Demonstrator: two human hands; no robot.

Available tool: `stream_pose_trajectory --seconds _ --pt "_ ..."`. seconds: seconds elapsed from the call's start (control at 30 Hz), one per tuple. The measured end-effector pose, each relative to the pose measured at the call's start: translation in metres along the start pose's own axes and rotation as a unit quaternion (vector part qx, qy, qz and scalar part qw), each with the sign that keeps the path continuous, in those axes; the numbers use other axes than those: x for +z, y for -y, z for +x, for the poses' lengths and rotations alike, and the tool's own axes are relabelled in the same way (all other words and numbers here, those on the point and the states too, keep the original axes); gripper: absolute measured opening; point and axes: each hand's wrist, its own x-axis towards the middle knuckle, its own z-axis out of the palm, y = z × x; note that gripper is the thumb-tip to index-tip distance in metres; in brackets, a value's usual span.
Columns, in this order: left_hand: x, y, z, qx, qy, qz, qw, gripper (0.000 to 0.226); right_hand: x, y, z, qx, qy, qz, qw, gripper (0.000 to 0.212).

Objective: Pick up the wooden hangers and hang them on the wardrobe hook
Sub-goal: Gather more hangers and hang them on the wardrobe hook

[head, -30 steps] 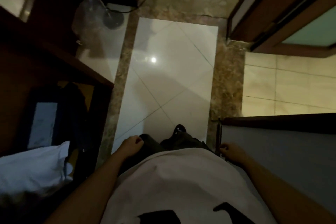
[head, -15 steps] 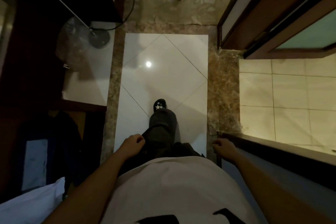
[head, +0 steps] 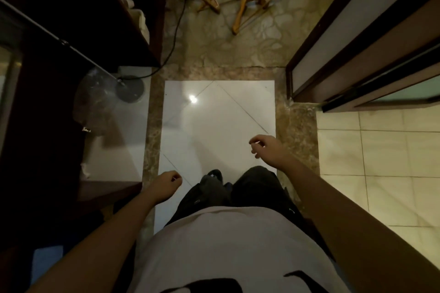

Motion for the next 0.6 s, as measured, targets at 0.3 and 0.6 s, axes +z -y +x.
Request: stream_pose_trajectory --seconds 0.3,0.6 --pt "-0.053 -0.116 0.088 -0.022 0.007 -0.004 1.0 0.027 -0.113 -0.028 0.081 0.089 -0.007 0.011 0.996 0.023" --pt "-0.086 -0.343 0.172 0.08 0.03 0.01 0.996 0.027 -0.253 -0.071 0.136 0.198 0.007 0.025 0.98 0.029"
